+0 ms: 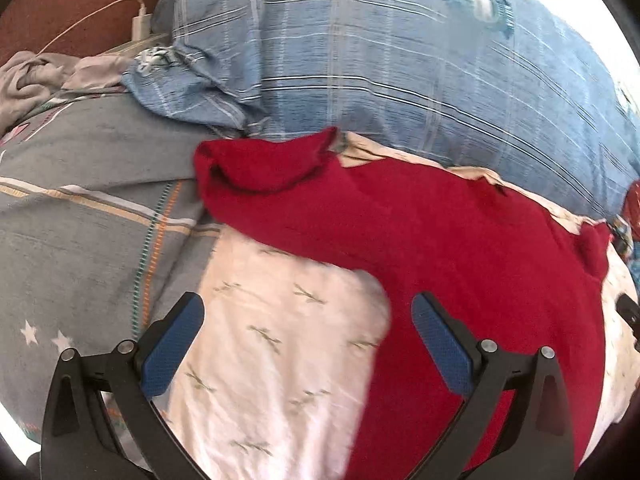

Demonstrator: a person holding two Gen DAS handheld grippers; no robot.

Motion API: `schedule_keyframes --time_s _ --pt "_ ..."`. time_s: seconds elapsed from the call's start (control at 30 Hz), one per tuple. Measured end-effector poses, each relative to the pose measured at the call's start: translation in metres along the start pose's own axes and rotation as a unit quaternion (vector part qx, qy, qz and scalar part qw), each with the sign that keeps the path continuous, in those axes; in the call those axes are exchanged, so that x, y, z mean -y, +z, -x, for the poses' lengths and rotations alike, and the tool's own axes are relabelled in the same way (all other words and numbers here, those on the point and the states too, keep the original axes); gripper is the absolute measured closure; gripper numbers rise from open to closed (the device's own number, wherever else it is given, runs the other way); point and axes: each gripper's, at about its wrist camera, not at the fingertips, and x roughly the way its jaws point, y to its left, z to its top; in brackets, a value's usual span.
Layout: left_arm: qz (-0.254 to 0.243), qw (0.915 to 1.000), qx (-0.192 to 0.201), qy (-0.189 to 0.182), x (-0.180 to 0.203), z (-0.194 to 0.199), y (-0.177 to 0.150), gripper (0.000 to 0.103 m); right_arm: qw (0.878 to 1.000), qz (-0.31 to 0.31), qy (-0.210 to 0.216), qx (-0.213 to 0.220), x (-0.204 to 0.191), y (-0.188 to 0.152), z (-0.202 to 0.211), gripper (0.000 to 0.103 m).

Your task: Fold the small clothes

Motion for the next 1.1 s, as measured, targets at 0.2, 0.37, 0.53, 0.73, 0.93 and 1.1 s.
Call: schedule_keyframes --time_s 0.2,0.37,0.53,0.73,0.93,1.1 --pt "-0.043 0.9991 -0.001 -0.008 0.025 -0.002 -0.005 0.000 1.000 0.026 0.000 -0.003 -0.019 0.000 -0.004 0.000" --pt "-0.058 0.9983 0.002 -0.008 0.037 -0.002 -0.011 0.000 0.999 0.033 0.000 -0.002 -0.028 -0.001 -0.007 0.000" --pt "-0.068 0.9977 0.004 -0.006 0.042 -0.001 -0.014 0.000 0.998 0.054 -0.007 -0.011 -0.036 -0.001 -0.014 0.000" --pt "-0.063 0.9980 0.004 0.001 0.039 -0.003 -0.014 0.000 0.998 0.063 0.006 -0.028 -0.044 -0.005 -0.023 0.000" --pt "-0.064 0.9978 0.006 0.013 0.039 -0.004 -0.015 0.000 0.997 0.055 0.026 -0.037 -0.051 -0.007 -0.030 0.000" --pt "-0.065 0.9977 0.006 0.016 0.039 -0.005 -0.015 0.000 0.997 0.045 0.033 -0.043 -0.053 -0.008 -0.034 0.000"
